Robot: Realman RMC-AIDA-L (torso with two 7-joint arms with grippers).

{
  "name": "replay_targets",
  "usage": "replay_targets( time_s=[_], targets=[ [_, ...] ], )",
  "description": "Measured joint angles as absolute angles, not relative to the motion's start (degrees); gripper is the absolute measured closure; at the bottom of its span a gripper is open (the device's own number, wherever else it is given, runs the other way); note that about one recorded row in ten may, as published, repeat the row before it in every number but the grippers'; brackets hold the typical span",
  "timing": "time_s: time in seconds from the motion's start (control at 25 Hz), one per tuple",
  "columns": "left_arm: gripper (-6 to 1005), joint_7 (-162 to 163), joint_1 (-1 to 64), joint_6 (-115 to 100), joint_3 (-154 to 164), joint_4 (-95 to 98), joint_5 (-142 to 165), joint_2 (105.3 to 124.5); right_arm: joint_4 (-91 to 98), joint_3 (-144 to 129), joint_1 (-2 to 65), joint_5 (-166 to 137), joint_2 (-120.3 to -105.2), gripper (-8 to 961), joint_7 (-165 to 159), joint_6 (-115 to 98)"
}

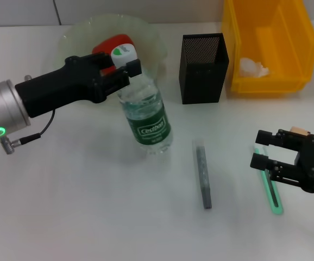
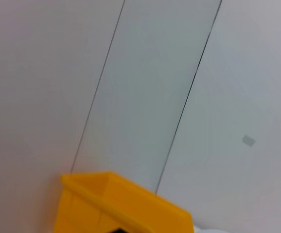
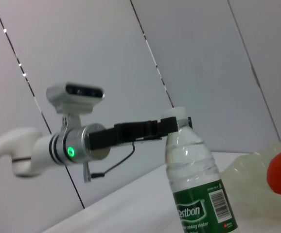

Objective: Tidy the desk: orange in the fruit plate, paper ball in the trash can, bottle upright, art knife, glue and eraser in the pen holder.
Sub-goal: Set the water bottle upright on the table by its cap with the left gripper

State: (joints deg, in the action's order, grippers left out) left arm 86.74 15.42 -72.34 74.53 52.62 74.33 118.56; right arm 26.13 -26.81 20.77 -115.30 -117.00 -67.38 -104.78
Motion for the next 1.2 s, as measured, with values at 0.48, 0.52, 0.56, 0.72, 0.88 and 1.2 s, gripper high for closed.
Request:
replay_targets(
  time_s=[0.48, 0.52, 0.56, 0.72, 0.88, 1.2],
  targets=[
    [560, 46.71, 19.32, -80.09, 72.02, 27.84, 58.60, 118.98, 24.30, -26.19, 21.32, -114.72, -117.67, 289, -66.74, -104.22],
    [556, 46.71, 19.32, -80.09, 72.02, 27.84, 58.60, 118.98, 24.29, -26.18, 21.35, -114.70, -117.81, 289, -66.71, -104.19],
    [553, 44.72, 19.81, -80.35, 72.02, 26.02, 57.45, 118.99, 24.29, -26.14, 21.36, -114.68, -117.95, 288, -66.66, -104.17],
    [541, 40.39, 20.94, -80.55, 72.02, 21.91, 54.88, 119.08, 24.23, -25.80, 21.36, -114.68, -118.21, 288, -66.34, -104.15],
    [528, 39.31, 22.03, -80.13, 71.75, 19.51, 54.21, 119.10, 23.84, -25.42, 21.36, -114.68, -118.30, 288, -65.90, -104.15],
    [503, 39.17, 22.62, -78.37, 71.63, 18.83, 54.13, 119.09, 23.17, -25.40, 21.37, -114.68, -118.30, 287, -65.22, -104.15]
  ],
)
